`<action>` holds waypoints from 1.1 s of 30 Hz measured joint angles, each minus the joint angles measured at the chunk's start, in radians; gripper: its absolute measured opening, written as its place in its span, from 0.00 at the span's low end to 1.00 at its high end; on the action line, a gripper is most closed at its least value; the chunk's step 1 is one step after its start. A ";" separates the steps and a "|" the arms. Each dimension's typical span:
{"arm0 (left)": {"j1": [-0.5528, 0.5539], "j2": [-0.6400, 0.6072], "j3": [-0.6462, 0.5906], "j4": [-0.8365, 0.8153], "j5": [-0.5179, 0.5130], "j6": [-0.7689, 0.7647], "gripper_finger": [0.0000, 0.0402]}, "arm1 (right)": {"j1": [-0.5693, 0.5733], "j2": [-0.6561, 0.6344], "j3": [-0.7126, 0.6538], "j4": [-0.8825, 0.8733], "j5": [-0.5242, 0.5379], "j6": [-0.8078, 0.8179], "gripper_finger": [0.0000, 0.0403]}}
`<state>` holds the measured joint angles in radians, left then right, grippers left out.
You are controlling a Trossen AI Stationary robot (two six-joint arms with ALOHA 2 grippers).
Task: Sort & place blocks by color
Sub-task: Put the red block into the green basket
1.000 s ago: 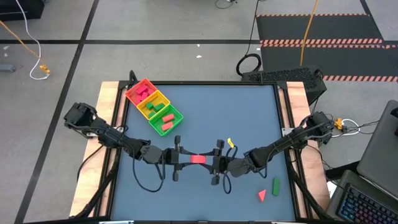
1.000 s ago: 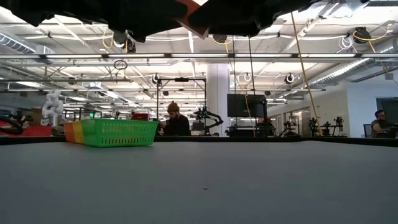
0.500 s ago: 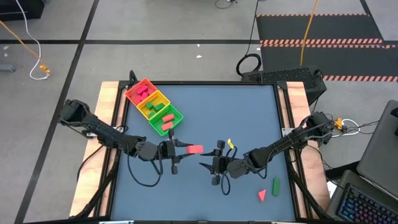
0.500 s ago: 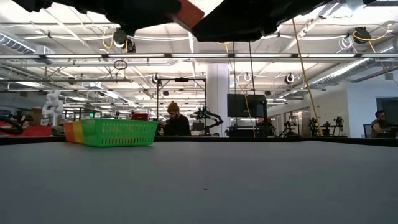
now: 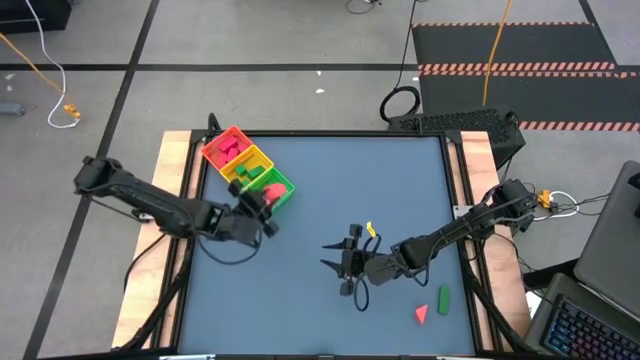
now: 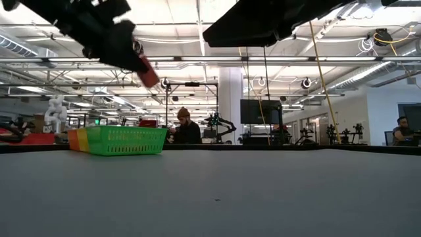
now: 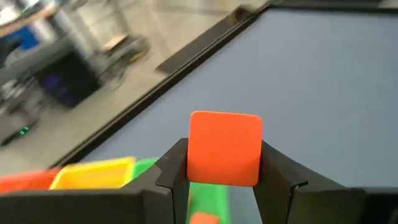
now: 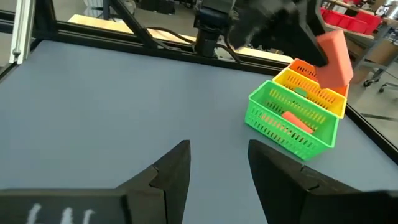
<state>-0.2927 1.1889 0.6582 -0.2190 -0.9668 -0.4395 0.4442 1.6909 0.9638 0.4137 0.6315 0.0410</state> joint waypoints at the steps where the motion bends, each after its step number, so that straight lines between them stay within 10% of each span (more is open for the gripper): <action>1: 0.017 -0.002 0.000 -0.038 0.000 -0.029 0.32 | 0.000 0.000 0.000 0.000 0.000 0.000 0.38; 24: 0.218 0.004 0.000 -0.183 0.152 -0.126 0.33 | -0.003 0.000 0.000 0.000 -0.004 0.026 0.39; 33: 0.222 0.004 0.000 -0.251 0.165 -0.211 0.89 | 0.041 0.000 -0.023 -0.008 -0.005 0.034 0.39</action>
<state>-0.0711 1.1931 0.6582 -0.4700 -0.8019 -0.6503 0.4849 1.6913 0.9409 0.4052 0.6266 0.0753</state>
